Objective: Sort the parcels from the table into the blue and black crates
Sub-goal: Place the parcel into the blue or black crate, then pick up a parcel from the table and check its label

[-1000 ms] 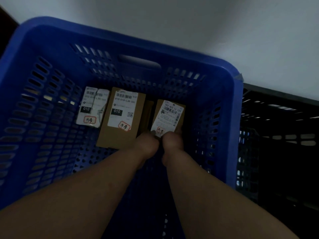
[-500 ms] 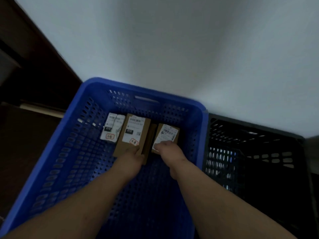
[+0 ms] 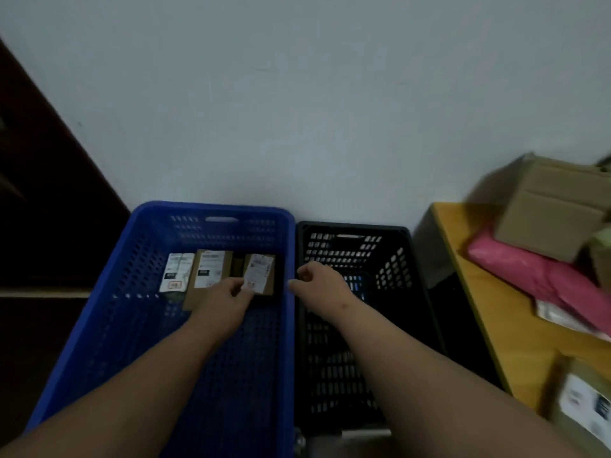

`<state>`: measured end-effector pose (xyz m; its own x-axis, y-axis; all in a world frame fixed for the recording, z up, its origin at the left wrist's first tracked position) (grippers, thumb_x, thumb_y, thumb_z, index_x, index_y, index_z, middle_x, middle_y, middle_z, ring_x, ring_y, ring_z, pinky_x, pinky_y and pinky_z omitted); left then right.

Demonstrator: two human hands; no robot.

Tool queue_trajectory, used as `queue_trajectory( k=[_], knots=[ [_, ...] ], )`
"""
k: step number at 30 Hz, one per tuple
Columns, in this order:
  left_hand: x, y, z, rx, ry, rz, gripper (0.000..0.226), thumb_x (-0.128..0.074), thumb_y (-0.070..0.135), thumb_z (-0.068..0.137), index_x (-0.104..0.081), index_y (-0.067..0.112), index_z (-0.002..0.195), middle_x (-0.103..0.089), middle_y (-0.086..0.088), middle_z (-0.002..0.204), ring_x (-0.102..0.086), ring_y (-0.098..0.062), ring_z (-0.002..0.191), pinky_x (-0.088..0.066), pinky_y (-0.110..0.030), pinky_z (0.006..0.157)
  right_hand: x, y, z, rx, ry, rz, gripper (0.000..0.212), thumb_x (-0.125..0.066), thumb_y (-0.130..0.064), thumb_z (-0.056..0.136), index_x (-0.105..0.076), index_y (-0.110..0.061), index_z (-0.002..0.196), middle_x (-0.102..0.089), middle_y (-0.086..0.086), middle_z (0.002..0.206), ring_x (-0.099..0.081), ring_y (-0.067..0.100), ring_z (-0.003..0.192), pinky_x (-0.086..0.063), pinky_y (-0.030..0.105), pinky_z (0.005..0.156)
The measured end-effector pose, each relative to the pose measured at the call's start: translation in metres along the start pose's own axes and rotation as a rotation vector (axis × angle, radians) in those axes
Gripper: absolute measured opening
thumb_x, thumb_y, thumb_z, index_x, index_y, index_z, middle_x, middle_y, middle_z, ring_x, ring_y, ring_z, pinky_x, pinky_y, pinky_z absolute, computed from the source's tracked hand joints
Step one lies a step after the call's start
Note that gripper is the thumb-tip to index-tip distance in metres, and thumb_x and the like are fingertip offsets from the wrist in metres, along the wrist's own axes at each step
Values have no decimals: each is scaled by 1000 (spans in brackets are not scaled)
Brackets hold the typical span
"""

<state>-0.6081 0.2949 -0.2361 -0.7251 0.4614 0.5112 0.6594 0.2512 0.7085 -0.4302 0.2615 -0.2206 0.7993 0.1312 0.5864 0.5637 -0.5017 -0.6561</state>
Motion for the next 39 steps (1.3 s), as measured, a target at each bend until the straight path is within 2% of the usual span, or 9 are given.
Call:
queue_trajectory(
  k=[5,12,19,23,27,30,33,36,39],
  knots=[
    [-23,-2,-71,-53,-65,104,43,-48,29,102,-48,10,140,-50,-11,141,-49,-25,123,-39,-30,97,18,50,-95,26,90,-190,37,-59,-31,94,-60,-14,127,-59,5,129,-56,21,114,-42,22,87],
    [-88,34,-136,-115,-171,247,44,-44,34,103,-45,14,142,-49,-10,142,-50,-27,124,-42,-35,98,66,143,-190,-124,223,-272,39,-55,-34,96,-55,-19,132,-50,4,132,-55,25,113,-50,35,92],
    [-206,87,-179,-189,-282,387,48,-46,39,101,-45,15,142,-52,-8,140,-53,-22,119,-42,-28,91,135,262,-269,-297,417,-318,40,-57,-31,91,-59,-18,129,-51,9,130,-49,29,121,-45,36,100],
    [-290,111,-198,-190,-421,433,54,-43,42,101,-36,16,149,-43,-7,148,-49,-24,125,-45,-30,96,163,337,-295,-481,347,-310,53,-56,-41,90,-48,-21,138,-44,9,136,-44,30,125,-41,38,105],
    [-358,125,-205,-149,-473,426,66,-47,46,98,-25,18,154,-32,-7,156,-39,-26,138,-37,-35,111,174,385,-297,-552,242,-87,61,-59,-49,90,-42,-20,141,-44,11,137,-45,30,125,-41,38,104],
    [-395,134,-203,-101,-487,379,71,-50,45,98,-19,17,155,-28,-5,158,-36,-25,140,-38,-32,109,176,400,-290,-520,216,106,57,-60,-42,93,-43,-20,142,-45,10,141,-47,27,126,-41,33,100],
    [-421,142,-203,-78,-502,290,58,-50,41,98,-33,19,149,-45,-4,145,-47,-23,126,-41,-26,93,177,405,-281,-466,195,291,49,-61,-28,95,-46,-17,141,-53,5,139,-53,21,122,-45,24,91],
    [-434,144,-202,-56,-494,270,39,-52,37,97,-51,21,133,-57,-3,123,-54,-19,105,-49,-33,94,175,407,-273,-500,183,503,53,-61,-20,95,-40,-21,144,-54,2,135,-53,15,109,-47,18,71],
    [-433,139,-198,3,-452,250,33,-54,32,96,-56,16,124,-59,-5,115,-58,-20,100,-54,-40,90,173,407,-266,-574,187,661,59,-59,-17,95,-31,-28,145,-52,-1,120,-54,15,98,-50,25,68]
  ],
)
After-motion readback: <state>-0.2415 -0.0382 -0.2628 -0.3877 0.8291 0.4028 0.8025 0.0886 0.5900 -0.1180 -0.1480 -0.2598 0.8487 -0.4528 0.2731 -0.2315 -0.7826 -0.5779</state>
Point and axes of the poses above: each hand's wrist, its own z-axis towards the middle knuckle, its own x-axis out of the back of the hand, y = z × x, the point moved 1 cm from there along z, towards the middle knuckle
